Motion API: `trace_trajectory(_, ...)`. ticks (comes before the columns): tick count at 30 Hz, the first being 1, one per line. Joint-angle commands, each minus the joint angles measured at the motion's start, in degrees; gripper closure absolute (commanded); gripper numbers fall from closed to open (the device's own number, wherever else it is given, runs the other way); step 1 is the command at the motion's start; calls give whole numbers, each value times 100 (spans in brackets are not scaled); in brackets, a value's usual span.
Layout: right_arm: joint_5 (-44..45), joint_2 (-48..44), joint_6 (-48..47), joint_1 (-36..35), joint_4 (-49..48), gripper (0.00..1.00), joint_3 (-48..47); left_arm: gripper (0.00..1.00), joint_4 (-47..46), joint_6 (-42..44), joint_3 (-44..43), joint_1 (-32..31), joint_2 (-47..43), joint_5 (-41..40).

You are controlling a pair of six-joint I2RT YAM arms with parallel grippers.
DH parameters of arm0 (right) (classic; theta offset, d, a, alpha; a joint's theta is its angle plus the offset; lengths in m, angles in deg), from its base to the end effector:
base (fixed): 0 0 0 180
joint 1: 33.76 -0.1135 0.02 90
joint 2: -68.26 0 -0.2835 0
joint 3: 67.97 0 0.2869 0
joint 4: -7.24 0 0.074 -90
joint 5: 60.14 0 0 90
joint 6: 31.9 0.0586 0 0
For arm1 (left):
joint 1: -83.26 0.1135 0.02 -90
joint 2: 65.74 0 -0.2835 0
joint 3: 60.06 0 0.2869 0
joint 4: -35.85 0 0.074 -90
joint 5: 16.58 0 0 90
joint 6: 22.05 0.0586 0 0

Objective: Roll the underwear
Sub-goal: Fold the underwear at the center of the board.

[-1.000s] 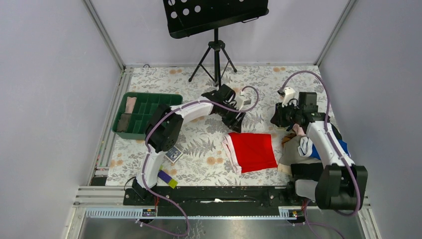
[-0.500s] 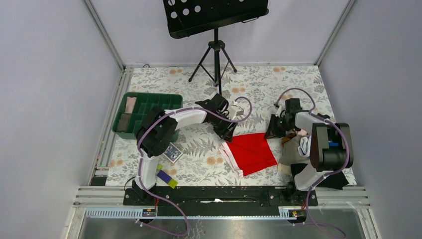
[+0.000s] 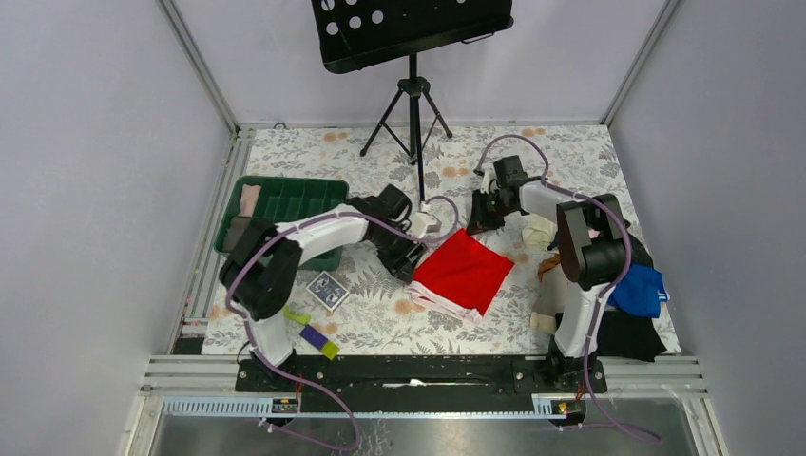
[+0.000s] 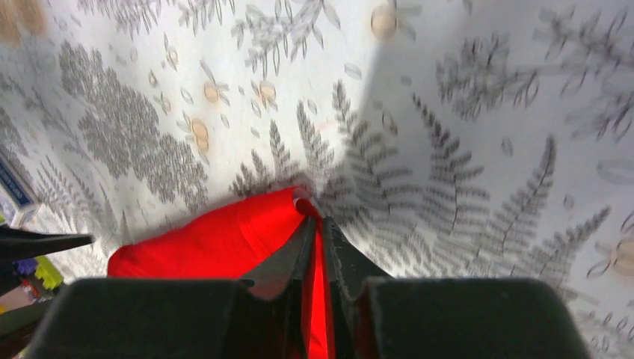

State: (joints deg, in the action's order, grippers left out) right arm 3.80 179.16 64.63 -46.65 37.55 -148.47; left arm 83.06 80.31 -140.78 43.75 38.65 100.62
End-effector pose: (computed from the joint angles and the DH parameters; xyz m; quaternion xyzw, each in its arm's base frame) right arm 0.4140 0.1211 0.1227 -0.1092 0.9380 0.2566 0.2060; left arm 0.2873 -0.2717 0.1538 0.4543 0.8449 -0.2633 0.1025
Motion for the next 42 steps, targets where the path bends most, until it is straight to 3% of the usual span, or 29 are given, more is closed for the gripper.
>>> trace_trajectory(1,265,201,-38,-66,-3,85,-533,50,194,-49,98,489,-711,-31)
trace_trajectory(7,421,-413,-422,-12,212,68,-818,50,-217,-333,-98,637,-879,179)
trace_trajectory(11,503,-933,-409,117,289,62,-586,50,-353,-445,-488,620,-541,55)
trace_trajectory(16,602,-1234,-322,595,320,60,-38,50,-658,-615,-865,413,-128,-64)
trace_trajectory(25,281,-1812,221,1844,324,61,229,58,-842,-177,-1611,-565,736,-10)
trace_trajectory(29,260,-2102,357,1953,117,61,503,57,-703,677,-1573,-1020,1114,-154)
trace_trajectory(35,223,-2374,376,1983,5,61,768,54,-297,1950,-1225,-1135,1302,-171)
trace_trajectory(39,220,-2471,341,1991,3,61,876,53,18,4148,-838,-1004,995,-574)
trace_trajectory(42,169,-2585,295,1992,6,61,973,52,153,6462,-455,-643,733,-587)
